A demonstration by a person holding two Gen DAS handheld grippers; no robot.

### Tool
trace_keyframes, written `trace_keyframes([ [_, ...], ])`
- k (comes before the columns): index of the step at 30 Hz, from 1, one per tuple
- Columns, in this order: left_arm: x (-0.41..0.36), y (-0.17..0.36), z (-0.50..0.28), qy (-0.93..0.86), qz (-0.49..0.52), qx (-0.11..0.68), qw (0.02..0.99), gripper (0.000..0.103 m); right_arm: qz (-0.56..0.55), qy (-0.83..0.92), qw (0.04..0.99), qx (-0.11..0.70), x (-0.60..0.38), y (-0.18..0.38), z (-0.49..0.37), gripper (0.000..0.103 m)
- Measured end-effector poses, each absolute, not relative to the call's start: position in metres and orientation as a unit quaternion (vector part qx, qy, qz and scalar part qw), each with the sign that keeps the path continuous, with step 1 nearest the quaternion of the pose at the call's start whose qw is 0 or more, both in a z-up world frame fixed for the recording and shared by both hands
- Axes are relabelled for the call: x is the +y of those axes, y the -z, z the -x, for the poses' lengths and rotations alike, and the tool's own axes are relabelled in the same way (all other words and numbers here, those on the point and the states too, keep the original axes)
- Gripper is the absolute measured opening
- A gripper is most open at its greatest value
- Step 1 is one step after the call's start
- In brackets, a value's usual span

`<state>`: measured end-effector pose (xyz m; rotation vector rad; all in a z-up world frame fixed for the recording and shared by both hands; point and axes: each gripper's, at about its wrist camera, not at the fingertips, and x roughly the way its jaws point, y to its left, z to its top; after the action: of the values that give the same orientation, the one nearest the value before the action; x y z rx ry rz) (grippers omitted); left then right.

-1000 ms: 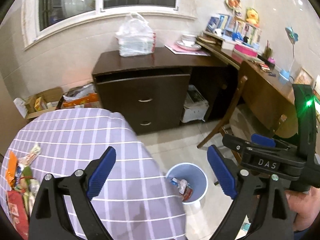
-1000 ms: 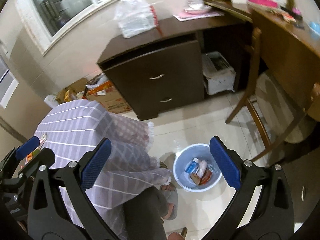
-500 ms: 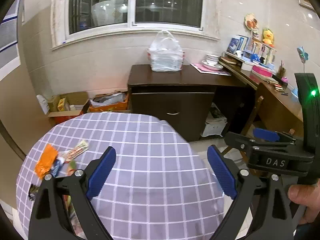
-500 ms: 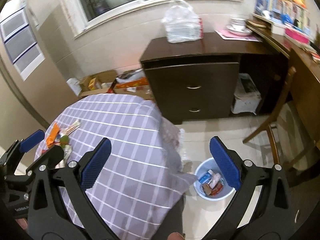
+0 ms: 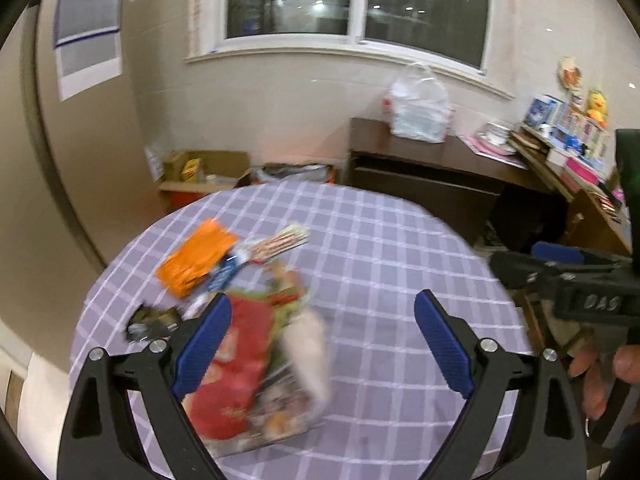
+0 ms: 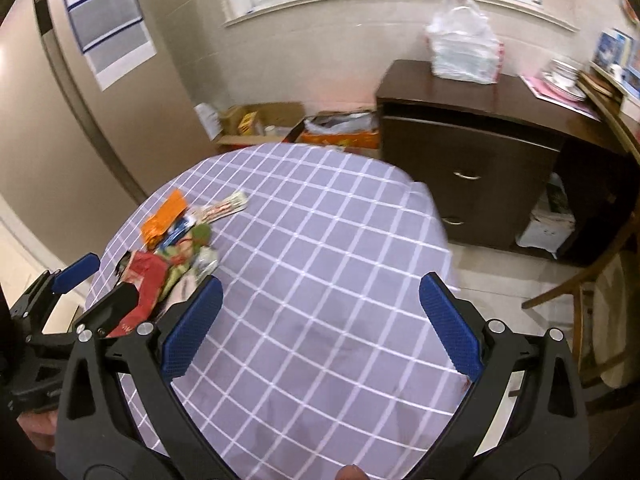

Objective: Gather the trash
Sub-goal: 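Return both tools to the table above the remaining trash, then grasp the red snack bag with the left tool while the right tool grasps green leaves with red string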

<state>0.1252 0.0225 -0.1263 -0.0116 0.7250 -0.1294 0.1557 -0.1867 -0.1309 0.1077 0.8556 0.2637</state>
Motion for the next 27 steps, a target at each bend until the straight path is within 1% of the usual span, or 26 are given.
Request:
trace_keyframes([
  [7, 0.065, 0.156, -0.123, 0.038, -0.033, 0.38, 0.924, 0.091, -0.038, -0.155, 0.891, 0.425, -0.155, 0.138, -0.16, 0.097],
  [14, 0.067, 0.189, -0.134, 0.028, -0.079, 0.413, 0.907, 0.091, -0.031, -0.164, 0.885, 0.435, -0.141, 0.146, -0.164, 0.097],
  [17, 0.07, 0.2, -0.14, 0.03, -0.079, 0.422, 0.903, 0.09, -0.028, -0.165, 0.883, 0.438, -0.137, 0.149, -0.165, 0.097],
  [18, 0.071, 0.202, -0.142, 0.033, -0.073, 0.423, 0.902, 0.089, -0.027, -0.165, 0.883, 0.439, -0.137, 0.149, -0.166, 0.097],
  [19, 0.075, 0.204, -0.143, 0.043, -0.06, 0.426, 0.902, 0.082, -0.027, -0.164, 0.882, 0.44, -0.136, 0.15, -0.166, 0.097],
  [20, 0.077, 0.205, -0.145, 0.047, -0.055, 0.429, 0.9, 0.065, -0.026, -0.163, 0.882, 0.441, -0.136, 0.151, -0.167, 0.097],
  [27, 0.091, 0.196, -0.139, 0.066, -0.027, 0.423, 0.903, 0.063, -0.026, -0.171, 0.876, 0.45, -0.13, 0.161, -0.172, 0.097],
])
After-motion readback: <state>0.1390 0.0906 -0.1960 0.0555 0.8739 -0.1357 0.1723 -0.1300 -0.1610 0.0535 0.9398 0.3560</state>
